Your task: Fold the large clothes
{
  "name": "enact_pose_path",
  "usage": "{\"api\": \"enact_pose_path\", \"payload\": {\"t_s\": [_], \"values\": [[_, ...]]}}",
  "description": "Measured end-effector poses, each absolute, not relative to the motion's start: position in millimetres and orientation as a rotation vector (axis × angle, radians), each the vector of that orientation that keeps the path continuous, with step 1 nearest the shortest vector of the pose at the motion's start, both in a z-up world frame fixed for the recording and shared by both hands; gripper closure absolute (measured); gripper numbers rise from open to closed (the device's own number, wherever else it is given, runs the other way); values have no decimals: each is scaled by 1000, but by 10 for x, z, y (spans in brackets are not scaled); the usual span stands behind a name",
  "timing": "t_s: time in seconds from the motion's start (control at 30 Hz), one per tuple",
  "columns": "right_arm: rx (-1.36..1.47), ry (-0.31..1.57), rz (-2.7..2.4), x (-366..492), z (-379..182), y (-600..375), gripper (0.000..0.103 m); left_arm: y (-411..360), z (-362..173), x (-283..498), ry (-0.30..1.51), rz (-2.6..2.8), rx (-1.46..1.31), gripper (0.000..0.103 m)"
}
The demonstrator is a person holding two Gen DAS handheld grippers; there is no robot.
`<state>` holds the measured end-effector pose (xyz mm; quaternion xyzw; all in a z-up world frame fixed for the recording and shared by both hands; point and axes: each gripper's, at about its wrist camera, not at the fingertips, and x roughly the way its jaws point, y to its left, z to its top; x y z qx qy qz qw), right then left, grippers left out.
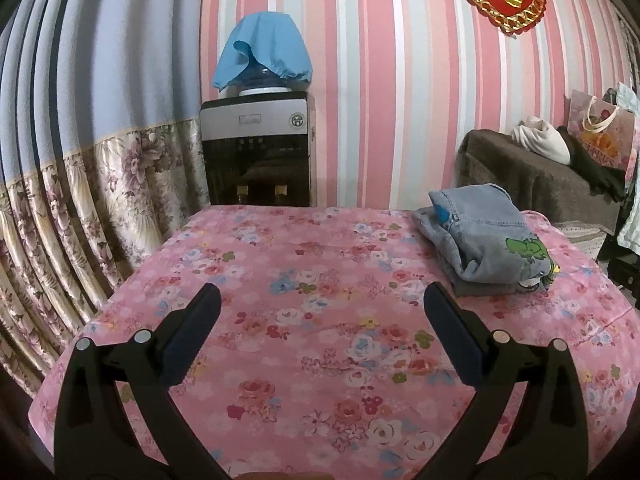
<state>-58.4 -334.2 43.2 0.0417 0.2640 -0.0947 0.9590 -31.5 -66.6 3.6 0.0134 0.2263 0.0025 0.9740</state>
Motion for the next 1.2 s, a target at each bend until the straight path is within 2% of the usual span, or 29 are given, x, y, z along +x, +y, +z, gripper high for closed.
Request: {"api": "enact_pose_path", "payload": {"t_s": [1.2], "values": [[80,508,-227,-663,511,-3384,2,-627,32,-343,483,4,30,3]]}}
